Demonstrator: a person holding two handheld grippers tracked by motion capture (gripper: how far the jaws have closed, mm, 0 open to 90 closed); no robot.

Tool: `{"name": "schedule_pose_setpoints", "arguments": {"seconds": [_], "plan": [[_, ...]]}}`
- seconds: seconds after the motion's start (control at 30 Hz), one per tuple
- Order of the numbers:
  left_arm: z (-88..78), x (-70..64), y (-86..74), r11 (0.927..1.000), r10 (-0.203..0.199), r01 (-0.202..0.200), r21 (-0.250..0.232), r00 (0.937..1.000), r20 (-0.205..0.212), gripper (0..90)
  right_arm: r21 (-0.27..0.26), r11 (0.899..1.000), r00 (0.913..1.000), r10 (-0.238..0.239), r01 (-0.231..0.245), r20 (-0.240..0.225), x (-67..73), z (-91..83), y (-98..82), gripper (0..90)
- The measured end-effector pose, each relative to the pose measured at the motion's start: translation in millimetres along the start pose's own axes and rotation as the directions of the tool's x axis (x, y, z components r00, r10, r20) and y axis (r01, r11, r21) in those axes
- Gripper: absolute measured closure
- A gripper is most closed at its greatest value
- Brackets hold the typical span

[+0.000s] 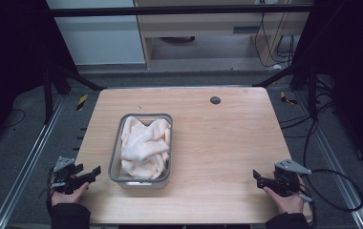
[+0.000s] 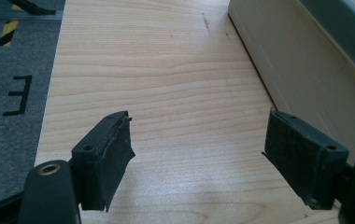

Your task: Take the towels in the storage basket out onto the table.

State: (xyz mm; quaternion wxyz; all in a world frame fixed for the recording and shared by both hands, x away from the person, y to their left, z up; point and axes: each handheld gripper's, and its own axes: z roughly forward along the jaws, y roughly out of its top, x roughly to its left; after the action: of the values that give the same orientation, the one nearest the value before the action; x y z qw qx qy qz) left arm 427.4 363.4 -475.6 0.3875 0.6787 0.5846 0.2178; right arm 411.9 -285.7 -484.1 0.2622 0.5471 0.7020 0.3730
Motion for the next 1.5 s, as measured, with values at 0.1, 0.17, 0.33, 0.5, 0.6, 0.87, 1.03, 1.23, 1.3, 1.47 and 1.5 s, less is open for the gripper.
{"name": "schedule_pose_setpoints", "arguments": {"seconds": [0.1, 0.17, 0.33, 0.5, 0.6, 0.87, 1.03, 1.23, 1.3, 1.47, 1.5], "plan": [[-2.2, -0.8, 1.2, 1.0, 0.0, 0.0, -0.007, 1.0, 0.003, 23.9, -0.004, 1.0, 0.9999, 0.011, -0.011, -0.001, -1.5, -1.1, -0.2, 11.8], [-5.8, -3.2, 3.7, 0.9998, 0.007, -0.007, -0.017, 0.9999, 0.009, 24.2, -0.001, 1.0, 1.0, 0.007, -0.007, -0.001, -2.3, -0.7, -1.0, 11.3], [-10.0, -6.6, 7.7, 0.9997, 0.019, -0.019, -0.018, 0.9997, 0.017, 24.8, 0.004, 1.0, 1.0, 0.003, -0.003, -0.006, -1.7, 0.1, -1.4, 11.3], [-15.8, -9.5, 12.7, 0.9993, 0.024, -0.023, -0.029, 0.9993, 0.028, 25.2, 0.005, 1.0, 1.0, -0.006, 0.006, -0.005, -1.9, 0.9, -1.6, 11.3], [-19.6, -12.4, 16.0, 0.9992, 0.02, -0.018, -0.036, 0.9988, 0.045, 25.6, 0.007, 1.0, 1.0, -0.006, 0.006, -0.007, -1.6, 0.8, -1.7, 11.3], [-28.9, -20.1, 25.5, 0.9981, 0.042, -0.04, -0.048, 0.9977, 0.053, 25.4, -0.004, 1.0, 1.0, 0.004, -0.004, -0.007, -1.3, -0.4, -1.4, 11.3], [-33.1, -22.1, 30.5, 0.9975, 0.045, -0.042, -0.056, 0.9974, 0.055, 25.9, -0.003, 1.0, 0.9999, -0.011, 0.011, -0.004, -1.2, 0.9, -1.7, 11.3], [-38.0, -28.6, 41.3, 0.9975, 0.061, -0.058, -0.039, 0.9957, 0.069, 26.0, -0.01, 1.0, 1.0, -0.008, 0.008, -0.005, -1.1, 0.6, -1.5, 11.5], [-38.7, -30.5, 43.1, 0.9972, 0.065, -0.062, -0.041, 0.9952, 0.073, 25.9, -0.006, 1.0, 0.9999, -0.012, 0.012, -0.005, -0.6, 1.3, -1.7, 11.5], [-40.6, -38.7, 52.3, 0.9958, 0.09, -0.087, -0.029, 0.9907, 0.102, 25.8, -0.004, 1.0, 0.9999, -0.014, 0.014, -0.007, -0.3, 1.1, -1.9, 11.5], [-41.3, -39.8, 53.9, 0.9951, 0.097, -0.095, -0.026, 0.9897, 0.106, 25.8, -0.004, 1.0, 0.9999, -0.014, 0.014, -0.006, -0.3, 1.1, -2.0, 11.5]]}}
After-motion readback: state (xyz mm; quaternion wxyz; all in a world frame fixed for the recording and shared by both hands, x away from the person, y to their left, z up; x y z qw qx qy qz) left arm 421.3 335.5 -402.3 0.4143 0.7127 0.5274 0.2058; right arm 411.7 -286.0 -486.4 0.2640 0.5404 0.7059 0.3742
